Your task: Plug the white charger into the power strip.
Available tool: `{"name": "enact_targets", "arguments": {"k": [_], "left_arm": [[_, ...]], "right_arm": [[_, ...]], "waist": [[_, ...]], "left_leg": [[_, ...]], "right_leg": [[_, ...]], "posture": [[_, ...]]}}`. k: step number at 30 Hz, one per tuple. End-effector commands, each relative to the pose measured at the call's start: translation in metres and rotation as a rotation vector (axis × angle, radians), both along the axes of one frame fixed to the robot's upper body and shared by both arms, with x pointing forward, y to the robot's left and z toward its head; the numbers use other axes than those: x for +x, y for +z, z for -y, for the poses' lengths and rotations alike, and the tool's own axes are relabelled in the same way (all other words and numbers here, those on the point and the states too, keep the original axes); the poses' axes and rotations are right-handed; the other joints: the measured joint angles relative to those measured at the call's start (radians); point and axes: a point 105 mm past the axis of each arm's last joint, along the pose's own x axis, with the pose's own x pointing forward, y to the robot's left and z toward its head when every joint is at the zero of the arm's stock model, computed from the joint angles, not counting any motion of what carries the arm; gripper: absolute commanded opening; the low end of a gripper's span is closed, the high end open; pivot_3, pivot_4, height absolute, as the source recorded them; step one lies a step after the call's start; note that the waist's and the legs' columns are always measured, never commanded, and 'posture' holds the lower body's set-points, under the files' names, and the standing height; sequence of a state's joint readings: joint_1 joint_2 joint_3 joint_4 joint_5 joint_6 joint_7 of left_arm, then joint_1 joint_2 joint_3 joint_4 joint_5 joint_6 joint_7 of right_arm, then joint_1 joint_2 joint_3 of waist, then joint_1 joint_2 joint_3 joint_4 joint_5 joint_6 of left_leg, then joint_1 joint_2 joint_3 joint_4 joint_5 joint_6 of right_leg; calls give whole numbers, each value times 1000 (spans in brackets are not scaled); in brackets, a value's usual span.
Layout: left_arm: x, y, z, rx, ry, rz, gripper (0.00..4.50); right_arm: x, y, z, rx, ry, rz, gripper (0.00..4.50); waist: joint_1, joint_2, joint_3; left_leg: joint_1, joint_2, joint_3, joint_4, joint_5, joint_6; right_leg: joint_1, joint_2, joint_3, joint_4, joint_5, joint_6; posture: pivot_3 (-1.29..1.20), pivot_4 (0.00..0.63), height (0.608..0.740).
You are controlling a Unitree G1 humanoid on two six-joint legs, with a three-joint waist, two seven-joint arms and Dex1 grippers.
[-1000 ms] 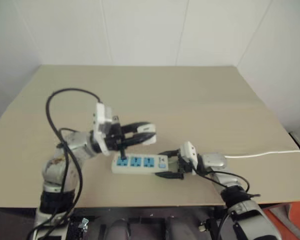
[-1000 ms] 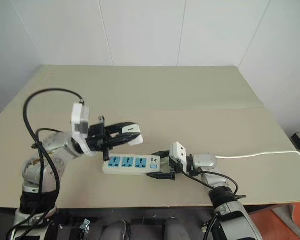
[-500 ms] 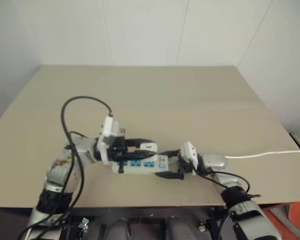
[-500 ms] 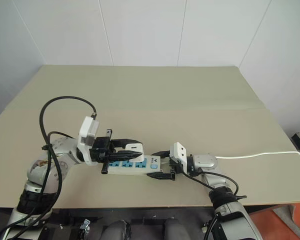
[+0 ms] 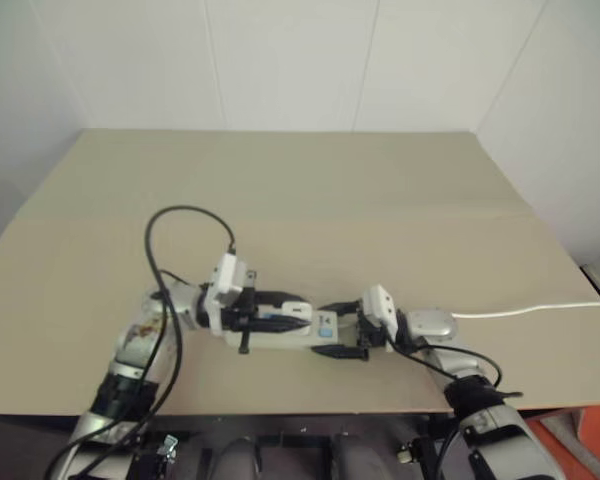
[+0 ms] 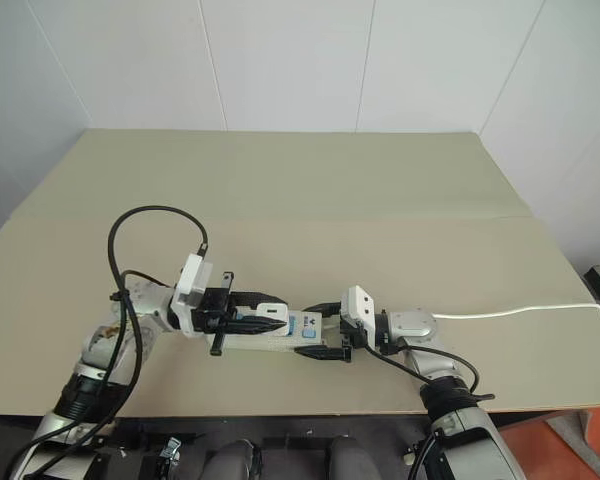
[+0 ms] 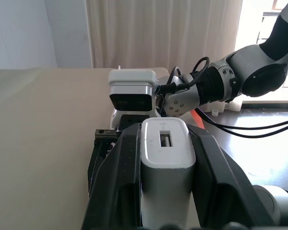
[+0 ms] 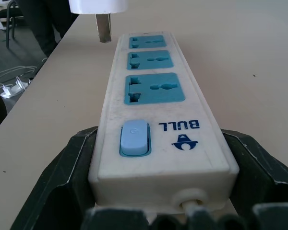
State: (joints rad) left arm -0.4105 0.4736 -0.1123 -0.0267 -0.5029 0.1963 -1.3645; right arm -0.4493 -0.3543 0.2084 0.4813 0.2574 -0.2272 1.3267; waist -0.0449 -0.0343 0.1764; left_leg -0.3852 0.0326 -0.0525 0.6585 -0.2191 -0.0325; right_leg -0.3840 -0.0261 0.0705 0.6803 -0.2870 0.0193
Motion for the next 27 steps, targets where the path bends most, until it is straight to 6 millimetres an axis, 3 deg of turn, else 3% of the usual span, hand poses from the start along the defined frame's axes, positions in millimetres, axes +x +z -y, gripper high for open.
{"name": "enact_targets", "arguments": {"k": [1, 27], "left_arm": [[3, 6, 3, -5, -1, 57, 1034], [13, -8, 5, 30, 33, 52, 1034]], "right_arm": [[-6, -18, 5, -65, -2, -58, 3417], [-7, -17, 4, -62, -1, -57, 3417]], "waist": [[0, 0, 0], [0, 0, 0]], "left_leg": [[0, 0, 0, 0, 0, 0], [-1, 0, 0, -1, 0, 0]], "right_leg": [[0, 0, 0, 0, 0, 0], [-1, 0, 0, -2, 0, 0]], "posture": [[0, 150, 740], [0, 150, 740]]}}
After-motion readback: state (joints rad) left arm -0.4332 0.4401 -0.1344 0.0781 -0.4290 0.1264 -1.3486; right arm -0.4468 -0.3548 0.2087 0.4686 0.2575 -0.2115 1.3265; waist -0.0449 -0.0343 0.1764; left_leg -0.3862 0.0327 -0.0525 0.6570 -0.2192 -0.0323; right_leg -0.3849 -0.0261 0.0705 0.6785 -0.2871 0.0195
